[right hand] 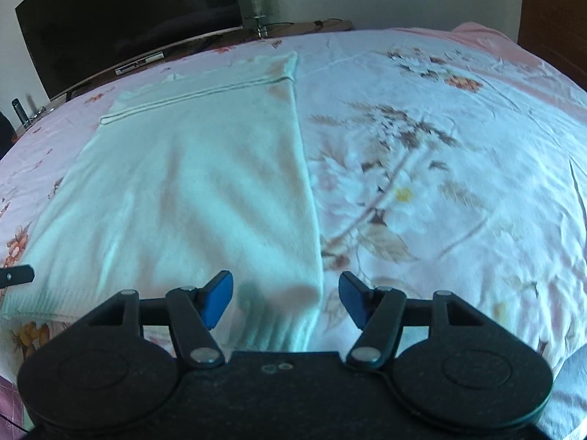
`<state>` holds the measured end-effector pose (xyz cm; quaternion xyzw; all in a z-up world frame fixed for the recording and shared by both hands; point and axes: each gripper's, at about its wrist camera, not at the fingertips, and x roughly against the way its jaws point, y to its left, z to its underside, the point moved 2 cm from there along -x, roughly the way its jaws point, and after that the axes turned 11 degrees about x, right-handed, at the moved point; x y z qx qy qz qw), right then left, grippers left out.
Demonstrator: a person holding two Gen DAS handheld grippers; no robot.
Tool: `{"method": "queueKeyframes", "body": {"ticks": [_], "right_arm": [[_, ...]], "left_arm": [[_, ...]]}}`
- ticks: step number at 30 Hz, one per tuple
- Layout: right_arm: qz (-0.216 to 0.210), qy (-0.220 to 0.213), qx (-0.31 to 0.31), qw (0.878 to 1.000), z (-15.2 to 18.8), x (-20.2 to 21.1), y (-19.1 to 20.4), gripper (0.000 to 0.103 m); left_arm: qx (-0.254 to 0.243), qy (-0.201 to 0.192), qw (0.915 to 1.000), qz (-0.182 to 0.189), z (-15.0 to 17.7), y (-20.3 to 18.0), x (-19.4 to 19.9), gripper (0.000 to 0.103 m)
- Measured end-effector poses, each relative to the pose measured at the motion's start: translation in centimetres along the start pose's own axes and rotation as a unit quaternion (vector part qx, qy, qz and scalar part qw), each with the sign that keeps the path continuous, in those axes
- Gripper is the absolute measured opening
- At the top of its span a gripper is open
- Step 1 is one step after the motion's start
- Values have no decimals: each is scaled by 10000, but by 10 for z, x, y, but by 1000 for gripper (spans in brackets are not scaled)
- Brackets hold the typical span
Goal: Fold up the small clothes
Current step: 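Grasp the ribbed hem with the right gripper while the left gripper grasps it too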
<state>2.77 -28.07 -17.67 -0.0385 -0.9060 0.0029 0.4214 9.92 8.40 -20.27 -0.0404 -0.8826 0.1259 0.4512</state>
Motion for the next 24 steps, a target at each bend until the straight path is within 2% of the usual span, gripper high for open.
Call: {"method": "queueKeyframes", "body": {"ticks": [6,7,9,10,12,14,17,20,24], "right_arm": [[-1,168,-66,9998,9,-8,-2,62],[3,182,-68,9998,10,-9,-2,62],[-15,201,-64,9998,11,-9,0,62],[-44,225,-57,9997,11,-9,1,58],[-110,259,-68,9996,12,-8,1,49],[-256,275,-189,9991,11,-7,1,28],[-492,241,-392,9977,7,-5,0,10],[-688,31,-630,9956,-1,1,-2,9],[-747,-337,-704,9941,-27,9,-1,9]], "left_arm": [[154,150,9994,262,8,6,3,45],[172,162,9993,304,9,6,4,33],[251,213,9987,392,11,6,4,21],[315,244,9982,456,11,7,3,14],[396,235,9976,520,11,5,4,12],[366,173,9971,638,10,2,7,11],[288,-3,9961,839,4,-4,13,10],[111,-305,9945,993,-11,-12,22,10],[167,-518,9920,1139,-47,-23,18,10]]}}
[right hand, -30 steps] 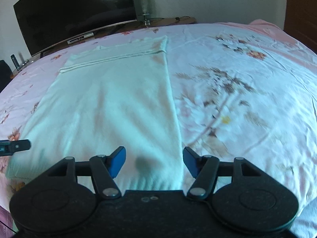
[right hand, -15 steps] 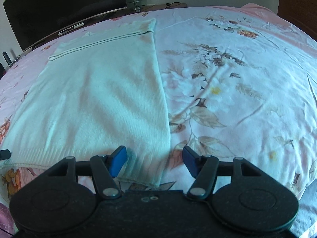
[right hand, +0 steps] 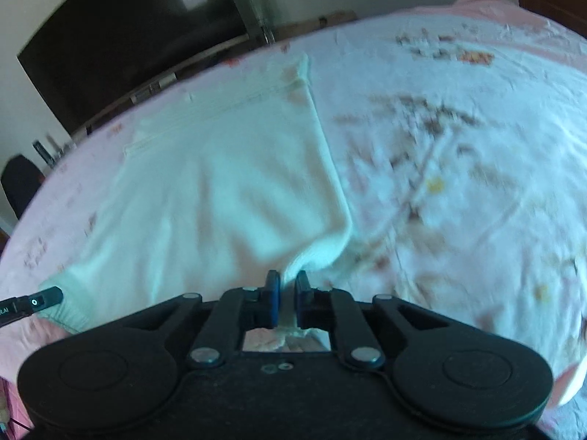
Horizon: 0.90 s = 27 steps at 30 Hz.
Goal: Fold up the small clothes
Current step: 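Grasp the ribbed hem with the right gripper while the left gripper grasps it too, then lift the held hem with both grippers and fold it toward the collar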
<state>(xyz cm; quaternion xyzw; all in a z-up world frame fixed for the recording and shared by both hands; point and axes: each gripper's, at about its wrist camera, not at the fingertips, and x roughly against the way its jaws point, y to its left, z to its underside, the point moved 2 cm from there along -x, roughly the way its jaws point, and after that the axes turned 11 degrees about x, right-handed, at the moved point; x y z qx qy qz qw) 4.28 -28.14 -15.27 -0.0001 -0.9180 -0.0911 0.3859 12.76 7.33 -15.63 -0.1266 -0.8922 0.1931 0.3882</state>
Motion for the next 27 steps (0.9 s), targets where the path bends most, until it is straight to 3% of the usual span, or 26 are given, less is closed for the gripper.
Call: {"method": "queueKeyframes", "body": {"ticks": [5,9,14,19,21,23,24,25,26,27], "right_arm": [[-52,-315,49,9995,-51,-21,-2,9],[-80,-332,63,9994,-88,-61,-11,9],[-96,-225,17,9997,-127,-114,-24,9],[-124,33,61,9999,-145,-159,-32,9],[-172,227,98,9995,-148,-172,-35,17],[-276,165,202,9993,-152,-172,-37,29],[-281,132,272,9991,-154,-169,-37,33],[-283,76,394,9988,-156,-166,-36,46],[-307,23,509,9982,-159,-163,-36,61],[-340,-20,618,9975,-161,-162,-36,65]], "left_arm": [[98,-269,9995,-98,-48,-6,-38,10],[257,-250,9987,-375,-79,-4,-83,10],[256,-192,9969,-721,-110,-4,-137,10],[21,29,9955,-944,-124,-10,-179,11],[-119,227,9955,-915,-126,-11,-183,11],[-350,291,9953,-858,-126,-10,-176,30],[-484,279,9948,-855,-126,-11,-172,65],[-630,154,9937,-916,-125,-11,-166,91],[-790,-24,9922,-967,-124,-13,-160,93],[-939,-67,9911,-945,-124,-14,-156,93]]}}
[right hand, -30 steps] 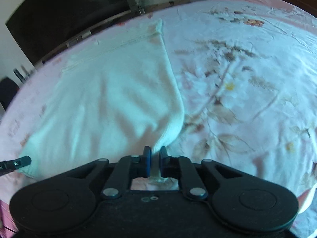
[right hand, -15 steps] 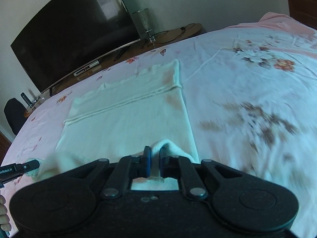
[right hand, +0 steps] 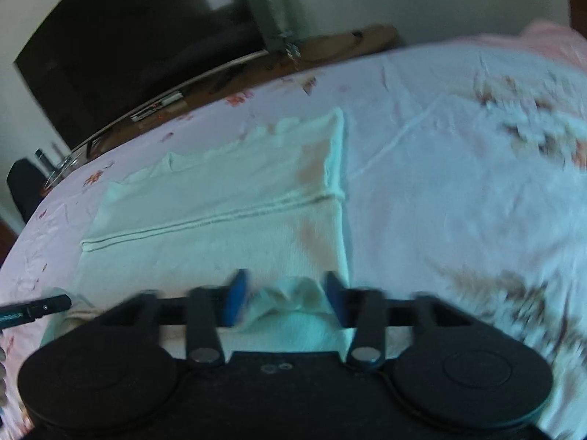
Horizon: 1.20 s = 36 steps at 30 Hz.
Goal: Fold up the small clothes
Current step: 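Lift the held hem with both grippers and fold it toward the collar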
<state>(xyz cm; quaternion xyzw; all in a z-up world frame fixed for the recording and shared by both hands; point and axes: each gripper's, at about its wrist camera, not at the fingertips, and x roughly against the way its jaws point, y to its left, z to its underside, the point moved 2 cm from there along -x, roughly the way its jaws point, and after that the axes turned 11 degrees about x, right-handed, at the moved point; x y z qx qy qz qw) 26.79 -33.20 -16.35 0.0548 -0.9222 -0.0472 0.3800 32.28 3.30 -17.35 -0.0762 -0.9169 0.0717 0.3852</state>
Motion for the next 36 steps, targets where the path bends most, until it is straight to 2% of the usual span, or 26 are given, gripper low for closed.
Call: {"method": "queueKeyframes", "body": {"ticks": [3,6,8,9,10,11,15,16,17,21,26,32,36], "right_arm": [[-94,80,211,9997,-2,-3,-1,65],[-134,266,311,9991,-2,-15,-1,60],[-106,268,386,9988,-4,-23,1,59],[-119,269,431,9986,-5,-26,2,59],[-125,292,498,9983,-6,-30,3,59],[-128,331,556,9978,-7,-35,5,56],[-182,434,784,9958,-8,-49,9,42],[-240,465,860,9949,-9,-51,12,20],[-244,460,892,9946,-10,-50,14,6],[-424,137,789,9959,-19,-34,13,6],[-378,-458,503,9970,-53,-23,2,5],[-241,-733,100,9970,-100,-58,-24,5],[-138,-794,-12,9967,-128,-90,-36,5]], "left_arm": [[-104,205,9997,58,-1,0,-4,93],[-229,202,9995,53,-4,-5,-15,91],[-348,238,9991,102,-7,-9,-22,78],[-410,348,9984,155,-9,-12,-29,63],[-435,462,9978,191,-9,-14,-36,41],[-445,564,9972,184,-9,-15,-42,31],[-453,532,9975,80,-10,-16,-48,3],[-470,482,9977,79,-10,-16,-46,3],[-473,431,9979,85,-11,-16,-43,3],[-367,62,9993,104,-23,-14,-31,3],[75,-470,9988,85,-64,-6,-32,3],[338,-848,9958,21,-110,-10,-74,3],[477,-948,9943,-94,-132,-12,-111,3]]}}
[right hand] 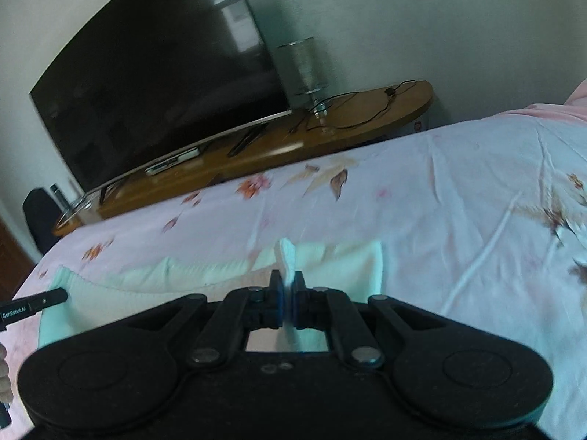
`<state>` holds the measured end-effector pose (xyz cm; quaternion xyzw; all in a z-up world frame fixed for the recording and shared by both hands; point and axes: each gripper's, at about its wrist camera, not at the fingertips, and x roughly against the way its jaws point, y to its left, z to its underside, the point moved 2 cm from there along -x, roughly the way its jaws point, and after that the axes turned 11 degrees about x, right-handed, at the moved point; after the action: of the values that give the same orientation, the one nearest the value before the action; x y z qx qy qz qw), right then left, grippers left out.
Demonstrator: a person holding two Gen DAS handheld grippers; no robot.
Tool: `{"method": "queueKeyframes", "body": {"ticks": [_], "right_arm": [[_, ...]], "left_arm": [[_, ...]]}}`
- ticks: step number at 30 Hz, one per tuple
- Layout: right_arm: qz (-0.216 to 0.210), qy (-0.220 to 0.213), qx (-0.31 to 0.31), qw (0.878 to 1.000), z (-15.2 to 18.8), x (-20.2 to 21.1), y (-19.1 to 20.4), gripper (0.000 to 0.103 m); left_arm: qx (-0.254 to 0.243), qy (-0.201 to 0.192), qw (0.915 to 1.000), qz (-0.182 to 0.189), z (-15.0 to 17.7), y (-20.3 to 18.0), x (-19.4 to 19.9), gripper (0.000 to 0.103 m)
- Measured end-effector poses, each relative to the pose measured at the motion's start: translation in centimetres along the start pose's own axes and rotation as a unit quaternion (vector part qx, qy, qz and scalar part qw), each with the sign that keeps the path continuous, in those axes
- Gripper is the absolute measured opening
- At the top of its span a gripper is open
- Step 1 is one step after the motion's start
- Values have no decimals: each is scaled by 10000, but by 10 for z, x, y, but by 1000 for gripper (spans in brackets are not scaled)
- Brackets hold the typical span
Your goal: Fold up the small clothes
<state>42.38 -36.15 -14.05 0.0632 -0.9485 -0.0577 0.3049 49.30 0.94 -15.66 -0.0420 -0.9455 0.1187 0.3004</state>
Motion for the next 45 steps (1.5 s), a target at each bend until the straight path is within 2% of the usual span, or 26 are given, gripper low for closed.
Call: {"method": "queueKeyframes", "body": {"ticks": [5,9,10,12,14,17,22,24,28,29,32,33,34,38,41,43,45], "right_arm": [[165,131,49,9998,-11,-45,-10,5],[349,533,38,9980,1,-79,-20,5],[401,671,58,9969,7,-86,-21,6],[491,617,96,9968,12,-87,-20,7],[552,558,131,9968,10,-80,-18,22],[467,335,196,9982,5,-53,-12,25],[37,425,547,9976,15,-26,23,28],[-73,584,621,9963,27,-28,35,28],[349,780,930,9920,47,-46,35,26],[346,700,887,9930,47,-47,32,25],[363,817,645,9939,39,-43,31,25],[359,797,601,9944,38,-37,34,27],[237,698,587,9955,38,-28,39,33],[-18,667,826,9943,50,-18,67,34],[233,812,978,9916,67,-28,68,34],[332,800,981,9914,64,-26,66,32],[375,798,988,9912,58,-16,74,36]], "left_arm": [[119,275,9993,-222,5,-2,-50,3],[8,601,9969,-501,20,-2,-75,3],[10,528,9971,-554,22,-1,-76,3],[6,482,9970,-611,21,-1,-72,3],[28,486,9967,-651,17,-2,-60,3],[61,420,9981,-442,12,-2,-34,3],[-270,658,9974,-143,33,-22,-9,3],[-391,858,9950,-318,46,-27,-17,3],[-312,690,9960,-470,57,-21,-23,3],[-205,738,9959,-487,54,-19,-23,3],[56,813,9951,-563,50,-18,-6,3],[51,771,9957,-517,51,-19,3,3],[-15,754,9960,-470,54,-21,10,3],[-184,860,9945,-561,72,-20,14,4],[-67,817,9952,-540,74,-12,13,4],[67,896,9944,-557,70,-12,19,4],[83,910,9948,-444,71,-13,29,4]]}}
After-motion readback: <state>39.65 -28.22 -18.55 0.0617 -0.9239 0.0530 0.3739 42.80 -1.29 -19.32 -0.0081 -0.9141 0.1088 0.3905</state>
